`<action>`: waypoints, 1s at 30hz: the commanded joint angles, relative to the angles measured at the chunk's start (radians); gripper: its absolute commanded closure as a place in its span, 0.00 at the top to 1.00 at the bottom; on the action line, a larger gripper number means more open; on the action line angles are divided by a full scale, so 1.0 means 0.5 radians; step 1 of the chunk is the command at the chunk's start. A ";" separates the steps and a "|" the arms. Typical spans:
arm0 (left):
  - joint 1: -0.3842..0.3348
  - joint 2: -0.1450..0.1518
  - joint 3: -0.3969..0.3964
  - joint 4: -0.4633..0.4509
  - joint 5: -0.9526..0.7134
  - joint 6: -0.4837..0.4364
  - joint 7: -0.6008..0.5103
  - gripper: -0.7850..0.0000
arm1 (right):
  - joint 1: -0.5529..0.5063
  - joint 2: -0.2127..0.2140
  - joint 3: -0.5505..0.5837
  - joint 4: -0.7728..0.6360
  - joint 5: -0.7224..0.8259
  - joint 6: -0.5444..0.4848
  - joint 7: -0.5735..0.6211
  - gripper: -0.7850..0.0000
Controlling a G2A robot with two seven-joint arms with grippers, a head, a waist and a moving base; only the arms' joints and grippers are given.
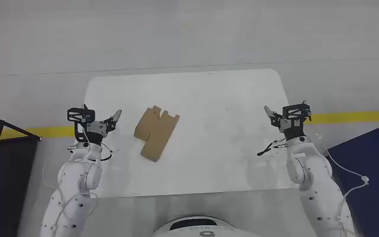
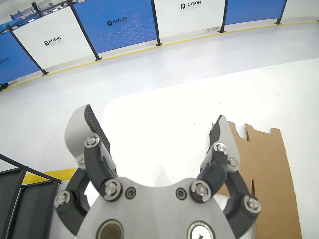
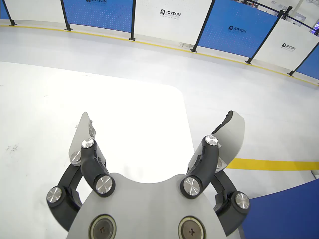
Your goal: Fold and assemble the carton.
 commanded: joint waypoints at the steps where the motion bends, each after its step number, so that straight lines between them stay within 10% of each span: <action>1: -0.003 0.001 0.001 0.008 0.025 -0.002 0.003 1.00 | 0.000 0.000 0.000 0.000 0.000 0.000 0.000 1.00; 8: 0.016 0.057 0.184 0.020 0.766 -0.691 0.090 1.00 | 0.000 0.000 0.000 0.000 0.000 0.000 0.000 1.00; 23: 0.037 0.080 0.078 0.092 0.853 -0.699 0.372 1.00 | 0.000 0.000 0.000 0.000 0.000 0.000 0.000 1.00; 30: 0.190 0.154 -0.114 0.012 1.614 -0.691 0.680 1.00 | 0.000 0.000 0.000 0.000 0.000 0.000 0.000 1.00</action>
